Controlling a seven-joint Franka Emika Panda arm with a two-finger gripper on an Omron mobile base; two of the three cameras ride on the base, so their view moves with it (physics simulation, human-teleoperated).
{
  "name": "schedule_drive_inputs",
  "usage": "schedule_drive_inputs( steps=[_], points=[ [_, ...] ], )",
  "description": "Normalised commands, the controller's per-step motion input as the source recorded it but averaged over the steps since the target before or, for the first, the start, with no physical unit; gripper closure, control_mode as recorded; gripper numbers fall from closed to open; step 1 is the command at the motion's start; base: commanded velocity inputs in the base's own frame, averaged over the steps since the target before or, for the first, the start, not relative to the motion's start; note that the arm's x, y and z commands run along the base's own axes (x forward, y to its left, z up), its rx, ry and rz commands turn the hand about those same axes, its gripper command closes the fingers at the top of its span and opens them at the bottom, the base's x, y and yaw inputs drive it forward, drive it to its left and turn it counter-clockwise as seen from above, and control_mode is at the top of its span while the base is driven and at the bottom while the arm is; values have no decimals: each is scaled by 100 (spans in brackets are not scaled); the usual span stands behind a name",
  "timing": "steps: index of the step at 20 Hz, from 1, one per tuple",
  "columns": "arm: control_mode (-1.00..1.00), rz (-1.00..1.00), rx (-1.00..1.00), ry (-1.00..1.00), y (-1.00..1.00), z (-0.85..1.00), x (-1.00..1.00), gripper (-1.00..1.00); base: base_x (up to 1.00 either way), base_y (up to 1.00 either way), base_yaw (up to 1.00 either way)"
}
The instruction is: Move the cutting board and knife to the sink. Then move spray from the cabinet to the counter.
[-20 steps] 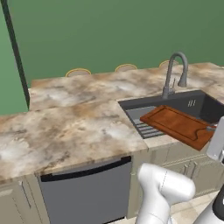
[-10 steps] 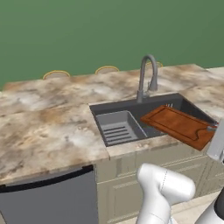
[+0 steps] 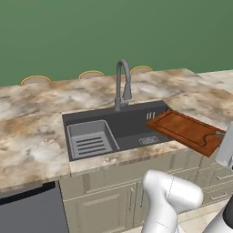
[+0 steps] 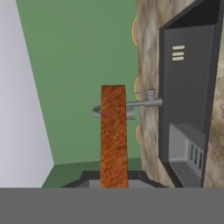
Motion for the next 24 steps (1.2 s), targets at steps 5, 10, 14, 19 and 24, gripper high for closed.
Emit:
schedule_drive_inputs(
  steps=[5, 10, 14, 19, 24],
  points=[
    [100, 0, 0, 0, 0, 0, 0, 100, 29, -49, 0],
    [100, 0, 0, 0, 0, 0, 0, 100, 30, -28, 1],
    [100, 0, 0, 0, 0, 0, 0, 100, 46, -18, 0],
    [100, 0, 0, 0, 0, 0, 0, 100, 46, -15, 0],
    [100, 0, 0, 0, 0, 0, 0, 100, 33, -11, 0]
  ],
)
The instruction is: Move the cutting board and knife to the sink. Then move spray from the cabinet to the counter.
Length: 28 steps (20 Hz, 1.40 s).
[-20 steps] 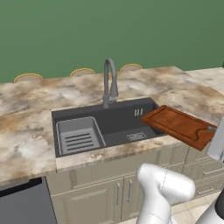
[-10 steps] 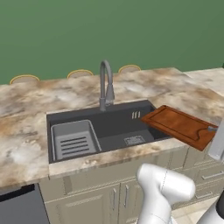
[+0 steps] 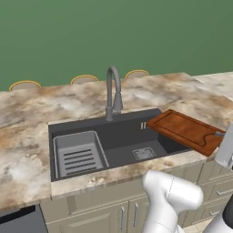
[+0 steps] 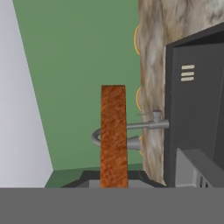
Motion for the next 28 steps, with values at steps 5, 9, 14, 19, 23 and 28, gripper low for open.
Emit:
schedule_drive_inputs(
  steps=[5, 9, 14, 19, 23, 28],
  points=[
    [100, 0, 0, 0, 0, 0, 0, 100, 2, -1, 0],
    [100, 0, 0, 0, 0, 0, 0, 100, 0, 0, 0],
    [100, 0, 0, 0, 0, 0, 0, 100, 0, 0, 0],
    [100, 0, 0, 0, 0, 0, 0, 100, 0, 0, 0],
    [-100, 0, 0, 0, -1, -1, 0, 100, 0, 0, 0],
    [-100, 6, 0, 0, -9, -2, 0, 100, 0, 0, 0]
  ],
)
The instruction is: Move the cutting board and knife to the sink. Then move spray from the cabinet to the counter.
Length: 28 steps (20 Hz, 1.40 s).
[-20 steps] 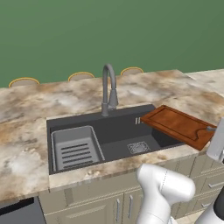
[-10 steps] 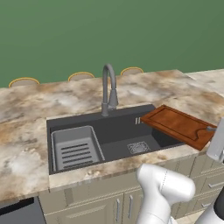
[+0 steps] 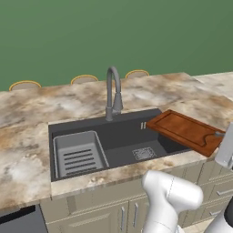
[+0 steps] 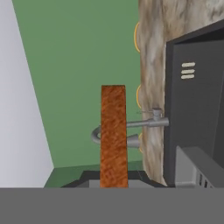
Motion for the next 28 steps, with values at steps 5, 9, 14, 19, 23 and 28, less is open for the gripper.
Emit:
schedule_drive_inputs(
  steps=[5, 9, 14, 19, 23, 28],
  points=[
    [-100, 10, 0, 5, -10, -6, 0, 100, 0, 0, 0],
    [-100, 16, 0, 15, -18, -10, 0, 100, 0, 0, 0],
    [-100, 19, 0, 12, -25, -11, 1, 100, 0, 0, 0],
    [-100, 15, 0, 10, -22, -13, 10, 100, 0, 0, 0],
    [-100, 16, 0, 1, -15, -12, 12, 100, 0, 0, 0],
    [-100, 12, -2, -1, 3, -10, 26, 100, 0, 0, 0]
  ],
)
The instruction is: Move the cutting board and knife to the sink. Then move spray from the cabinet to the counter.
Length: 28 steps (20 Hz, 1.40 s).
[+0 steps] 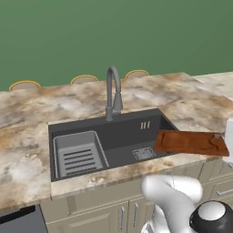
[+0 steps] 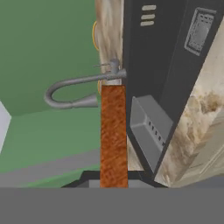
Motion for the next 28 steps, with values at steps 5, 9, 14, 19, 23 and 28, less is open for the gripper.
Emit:
schedule_drive_inputs(
  steps=[5, 9, 14, 19, 23, 28],
  points=[
    [-100, 5, -5, -8, 12, -9, 36, 100, 0, 0, 0],
    [-100, 0, -8, -6, 13, -11, 44, 100, 0, 0, 0],
    [-100, 0, -15, -7, 26, -11, 43, 100, 0, 0, 0],
    [-100, 1, -16, -9, 25, -5, 38, 100, 0, 0, 0],
    [-100, 2, -8, -1, 16, 0, 39, 100, 0, 0, 0],
    [-100, 12, 0, 0, 1, 0, 35, 100, 0, 0, 0]
  ],
)
